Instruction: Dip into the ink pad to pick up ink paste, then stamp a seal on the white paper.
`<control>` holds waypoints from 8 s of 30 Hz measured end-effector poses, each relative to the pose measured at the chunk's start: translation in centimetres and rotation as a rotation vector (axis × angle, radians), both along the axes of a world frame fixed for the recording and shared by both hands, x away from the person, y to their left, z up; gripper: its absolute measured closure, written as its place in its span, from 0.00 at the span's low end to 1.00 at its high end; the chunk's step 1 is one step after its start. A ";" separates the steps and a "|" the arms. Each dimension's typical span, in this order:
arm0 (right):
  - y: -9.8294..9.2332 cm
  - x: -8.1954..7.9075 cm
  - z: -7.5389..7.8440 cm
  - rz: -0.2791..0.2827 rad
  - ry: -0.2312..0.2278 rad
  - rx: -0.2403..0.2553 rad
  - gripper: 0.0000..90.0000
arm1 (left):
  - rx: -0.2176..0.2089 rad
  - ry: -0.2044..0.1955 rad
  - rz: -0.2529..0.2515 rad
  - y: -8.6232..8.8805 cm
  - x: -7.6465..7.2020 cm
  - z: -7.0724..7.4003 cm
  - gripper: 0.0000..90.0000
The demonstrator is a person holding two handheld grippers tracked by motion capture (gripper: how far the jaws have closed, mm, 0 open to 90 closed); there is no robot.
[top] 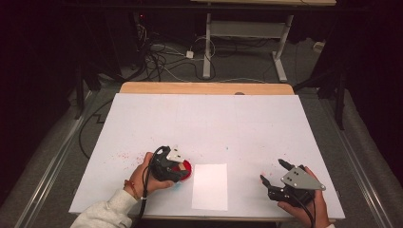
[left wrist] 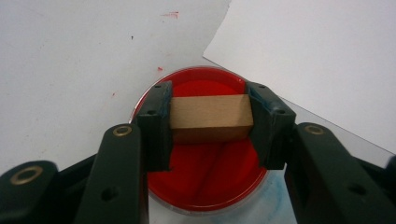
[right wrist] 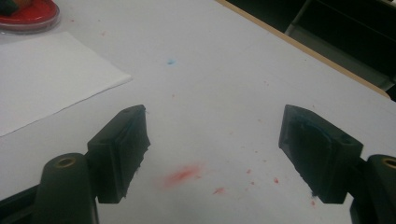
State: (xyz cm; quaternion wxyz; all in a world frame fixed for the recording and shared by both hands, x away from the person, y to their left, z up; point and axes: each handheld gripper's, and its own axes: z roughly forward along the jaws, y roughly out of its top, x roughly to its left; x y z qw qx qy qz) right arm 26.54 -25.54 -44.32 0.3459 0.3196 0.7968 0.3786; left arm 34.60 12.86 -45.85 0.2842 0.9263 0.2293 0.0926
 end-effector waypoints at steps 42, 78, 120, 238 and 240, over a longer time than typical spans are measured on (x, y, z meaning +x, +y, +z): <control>-0.1 0.0 0.2 -0.002 -0.017 0.011 0.26 | -0.077 -0.106 0.014 2.7 -1.2 4.9 0.59; 0.8 1.0 -0.1 0.024 0.000 -0.007 0.26 | -0.055 -0.012 -0.030 1.7 -0.4 0.7 0.59; 0.6 0.7 0.0 0.008 -0.031 -0.011 0.27 | -0.048 0.011 -0.025 1.2 -0.1 -0.6 0.59; 0.4 0.4 0.1 -0.008 -0.039 -0.030 0.27 | -0.125 -0.010 -0.250 -7.5 -3.0 -2.4 0.60; 0.4 0.4 0.1 -0.008 -0.042 -0.030 0.27 | -0.127 -0.009 -0.250 -7.5 -3.0 -2.4 0.60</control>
